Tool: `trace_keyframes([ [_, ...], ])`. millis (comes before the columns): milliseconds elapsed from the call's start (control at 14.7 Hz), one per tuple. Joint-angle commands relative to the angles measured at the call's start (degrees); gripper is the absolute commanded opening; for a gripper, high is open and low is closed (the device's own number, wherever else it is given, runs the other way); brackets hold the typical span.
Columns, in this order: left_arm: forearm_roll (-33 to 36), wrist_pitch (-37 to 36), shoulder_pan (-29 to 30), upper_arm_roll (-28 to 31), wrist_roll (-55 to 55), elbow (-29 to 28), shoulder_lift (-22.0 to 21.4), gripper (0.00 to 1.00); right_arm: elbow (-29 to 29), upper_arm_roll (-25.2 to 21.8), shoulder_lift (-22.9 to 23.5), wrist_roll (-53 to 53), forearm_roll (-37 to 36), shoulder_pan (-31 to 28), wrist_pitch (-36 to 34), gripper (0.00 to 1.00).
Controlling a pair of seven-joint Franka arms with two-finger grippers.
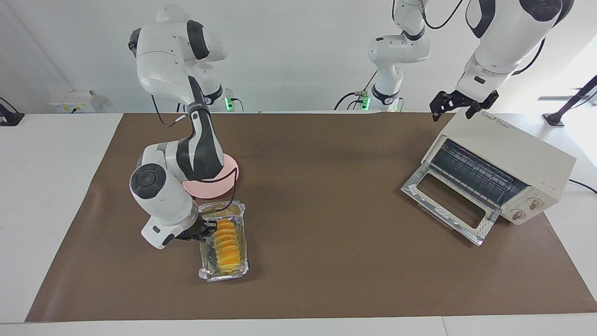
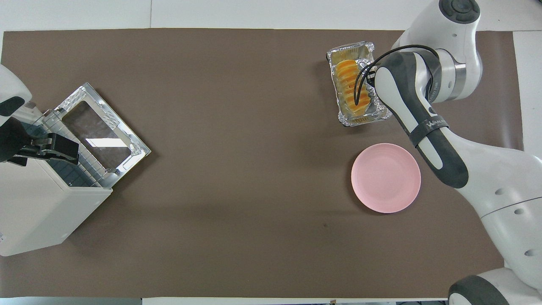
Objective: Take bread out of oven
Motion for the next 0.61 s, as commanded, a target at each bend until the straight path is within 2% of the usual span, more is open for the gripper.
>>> trace_keyframes([
  [0,-0.9,0.3,0.8,-0.3,0.3,-1.2,-1.5,1.00,-6.2,0.7,-1.8,-1.9,-0.4,-0.7,4.7,0.00],
  [136,-0.9,0.3,0.8,-0.3,0.3,-1.2,-1.5,1.00,-6.5,0.7,-2.0,-2.0,-0.4,-1.0,4.6,0.00],
  [205,-0.9,0.4,0.8,-0.3,0.3,-1.2,-1.5,1.00,-6.5,0.7,-2.0,-2.0,-0.5,-1.1,4.3,0.17],
  [273,-0.9,0.4,0.8,-0.3,0.3,-1.1,-1.5,1.00,-6.2,0.7,-2.1,-1.9,-0.5,-1.1,3.7,0.54],
  [341,-0.9,0.4,0.8,-0.3,0.3,-1.1,-1.5,1.00,-6.2,0.6,-2.6,-1.9,-0.6,-0.9,2.9,0.65],
  [545,-0.9,0.3,0.8,-0.3,0.3,-1.2,-1.5,1.00,-5.3,0.5,-3.4,-1.9,-1.2,-0.3,0.8,0.65],
])
